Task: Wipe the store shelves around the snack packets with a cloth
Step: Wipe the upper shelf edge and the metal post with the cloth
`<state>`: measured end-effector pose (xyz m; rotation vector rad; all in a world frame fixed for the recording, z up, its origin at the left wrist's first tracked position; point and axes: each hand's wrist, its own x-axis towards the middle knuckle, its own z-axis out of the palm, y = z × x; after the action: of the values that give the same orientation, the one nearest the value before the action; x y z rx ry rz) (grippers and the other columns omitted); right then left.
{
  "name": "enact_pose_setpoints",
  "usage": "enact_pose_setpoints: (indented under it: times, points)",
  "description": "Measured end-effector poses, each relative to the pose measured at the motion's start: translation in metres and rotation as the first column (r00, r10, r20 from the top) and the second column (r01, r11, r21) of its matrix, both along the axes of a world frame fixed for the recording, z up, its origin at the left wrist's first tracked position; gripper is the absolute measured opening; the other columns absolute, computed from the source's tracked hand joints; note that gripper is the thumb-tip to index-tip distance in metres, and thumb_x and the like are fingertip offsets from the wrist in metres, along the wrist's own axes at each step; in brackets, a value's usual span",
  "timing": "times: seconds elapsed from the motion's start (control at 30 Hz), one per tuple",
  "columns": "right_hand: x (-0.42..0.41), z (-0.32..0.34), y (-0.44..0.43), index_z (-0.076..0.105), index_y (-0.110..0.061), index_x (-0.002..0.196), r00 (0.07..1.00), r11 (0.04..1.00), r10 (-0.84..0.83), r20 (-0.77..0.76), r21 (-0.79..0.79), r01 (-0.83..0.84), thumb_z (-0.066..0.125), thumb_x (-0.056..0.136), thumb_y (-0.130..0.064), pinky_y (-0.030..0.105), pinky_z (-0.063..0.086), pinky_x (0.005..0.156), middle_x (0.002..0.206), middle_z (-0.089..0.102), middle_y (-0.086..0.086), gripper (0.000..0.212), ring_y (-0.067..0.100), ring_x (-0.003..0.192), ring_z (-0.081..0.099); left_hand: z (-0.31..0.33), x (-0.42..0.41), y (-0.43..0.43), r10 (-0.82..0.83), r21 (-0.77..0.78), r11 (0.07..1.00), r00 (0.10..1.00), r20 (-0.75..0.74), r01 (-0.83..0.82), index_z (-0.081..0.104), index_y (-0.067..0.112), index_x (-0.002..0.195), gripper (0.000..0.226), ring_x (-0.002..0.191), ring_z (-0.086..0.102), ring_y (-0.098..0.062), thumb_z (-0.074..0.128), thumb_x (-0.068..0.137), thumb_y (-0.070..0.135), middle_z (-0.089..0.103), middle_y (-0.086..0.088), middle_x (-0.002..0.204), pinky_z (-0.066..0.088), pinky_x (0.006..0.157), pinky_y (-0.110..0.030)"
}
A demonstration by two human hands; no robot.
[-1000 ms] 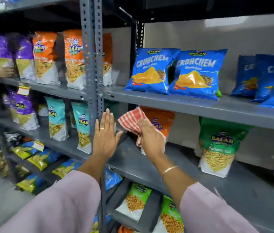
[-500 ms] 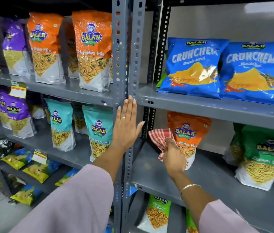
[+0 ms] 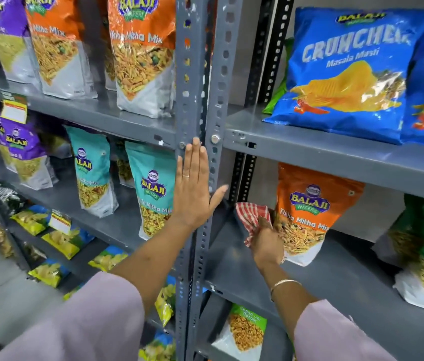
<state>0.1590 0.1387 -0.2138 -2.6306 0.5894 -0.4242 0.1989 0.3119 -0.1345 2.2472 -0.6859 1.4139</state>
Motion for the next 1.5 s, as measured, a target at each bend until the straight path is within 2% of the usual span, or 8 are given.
enact_pose_setpoints:
  times: [0.23, 0.53, 0.73, 0.8, 1.0, 1.2, 1.37, 1.5]
  points:
    - [0.021, -0.040, -0.006, 0.043, -0.006, 0.135, 0.995, 0.957, 0.030, -0.093, 0.289, -0.002, 0.061, 0.085, -0.010, 0.045, 0.046, 0.098, 0.132, 0.057, 0.022, 0.053, 0.041, 0.120, 0.055, 0.000, 0.005, -0.001, 0.004, -0.012, 1.000, 0.998, 0.060, -0.003, -0.026, 0.018, 0.143, 0.086, 0.140, -0.017, -0.017, 0.037, 0.088, 0.038, -0.031, 0.008, 0.150, -0.001, 0.115, -0.042]
    - [0.060, -0.077, -0.009, -0.004, -0.013, 0.153, 0.945, 0.959, 0.195, -0.262, 0.255, -0.127, 0.061, 0.088, -0.027, 0.035, 0.004, 0.124, 0.161, -0.009, 0.005, 0.093, 0.026, 0.150, -0.004, -0.002, 0.010, -0.003, 0.008, -0.016, 1.000, 0.996, 0.094, -0.007, -0.026, 0.020, 0.142, 0.085, 0.139, -0.019, -0.016, 0.036, 0.087, 0.035, -0.031, 0.010, 0.149, -0.003, 0.115, -0.041]
    - [0.085, -0.078, -0.002, -0.001, -0.001, 0.151, 0.862, 0.664, 0.474, 0.181, 0.570, -0.484, 0.031, 0.104, -0.023, -0.011, 0.009, 0.102, 0.155, -0.013, -0.007, 0.061, -0.028, 0.132, 0.009, -0.003, 0.011, -0.002, -0.021, -0.004, 1.000, 0.994, 0.108, 0.021, -0.026, 0.020, 0.142, 0.082, 0.139, -0.020, -0.015, 0.032, 0.087, 0.038, -0.031, 0.010, 0.149, -0.003, 0.115, -0.041]
    - [0.066, -0.061, 0.003, -0.016, -0.014, 0.148, 0.847, 0.827, 0.523, 0.094, 0.184, -0.531, 0.015, 0.100, -0.049, 0.006, -0.017, 0.112, 0.153, -0.032, -0.002, 0.067, -0.002, 0.143, -0.020, -0.003, 0.011, -0.002, -0.008, -0.003, 1.000, 0.994, 0.108, 0.008, -0.027, 0.019, 0.142, 0.082, 0.139, -0.021, -0.015, 0.032, 0.088, 0.038, -0.032, 0.009, 0.149, -0.004, 0.115, -0.039]
    - [0.036, -0.099, 0.008, 0.047, -0.037, 0.136, 0.842, 0.910, 0.414, -0.345, 0.191, -0.369, 0.048, 0.089, -0.017, 0.045, 0.045, 0.105, 0.137, 0.057, 0.003, 0.051, 0.029, 0.123, 0.057, -0.003, 0.011, -0.002, -0.015, 0.022, 1.000, 0.995, 0.102, 0.013, -0.027, 0.017, 0.142, 0.083, 0.139, -0.021, -0.016, 0.033, 0.088, 0.039, -0.035, 0.006, 0.148, -0.006, 0.115, -0.039]
    - [-0.001, -0.048, 0.014, 0.055, -0.017, 0.134, 0.703, 0.856, 0.516, -0.489, 0.325, -0.403, 0.052, 0.087, 0.005, 0.023, 0.049, 0.092, 0.126, 0.062, 0.004, 0.051, 0.019, 0.108, 0.063, 0.003, 0.002, 0.000, 0.011, 0.013, 1.000, 0.997, 0.075, -0.012, 0.010, 0.006, 0.144, 0.078, 0.137, -0.023, -0.014, 0.047, 0.083, 0.036, 0.025, -0.026, 0.148, -0.006, 0.114, -0.037]
    - [-0.026, 0.006, 0.000, 0.063, -0.010, 0.102, 0.434, 0.769, 0.634, -0.640, 0.580, -0.269, 0.049, 0.092, 0.008, 0.005, 0.049, 0.053, 0.060, 0.071, -0.018, 0.025, -0.009, 0.052, 0.061, 0.002, 0.004, 0.000, 0.096, 0.052, 0.994, 0.993, 0.073, -0.100, -0.007, 0.008, 0.148, 0.088, 0.139, -0.021, -0.019, 0.046, 0.085, 0.039, 0.029, -0.024, 0.147, -0.009, 0.113, -0.036]
    - [-0.022, 0.009, -0.006, 0.058, -0.005, 0.110, 0.746, 0.826, 0.504, -0.435, 0.496, -0.269, 0.033, 0.094, 0.015, 0.006, 0.049, 0.048, 0.056, 0.070, -0.016, 0.035, -0.009, 0.050, 0.063, 0.004, 0.000, 0.001, 0.089, 0.075, 0.993, 0.995, 0.048, -0.092, 0.013, 0.001, 0.141, 0.077, 0.136, 0.008, -0.031, 0.050, 0.083, 0.038, 0.031, -0.025, 0.145, -0.009, 0.113, -0.036]
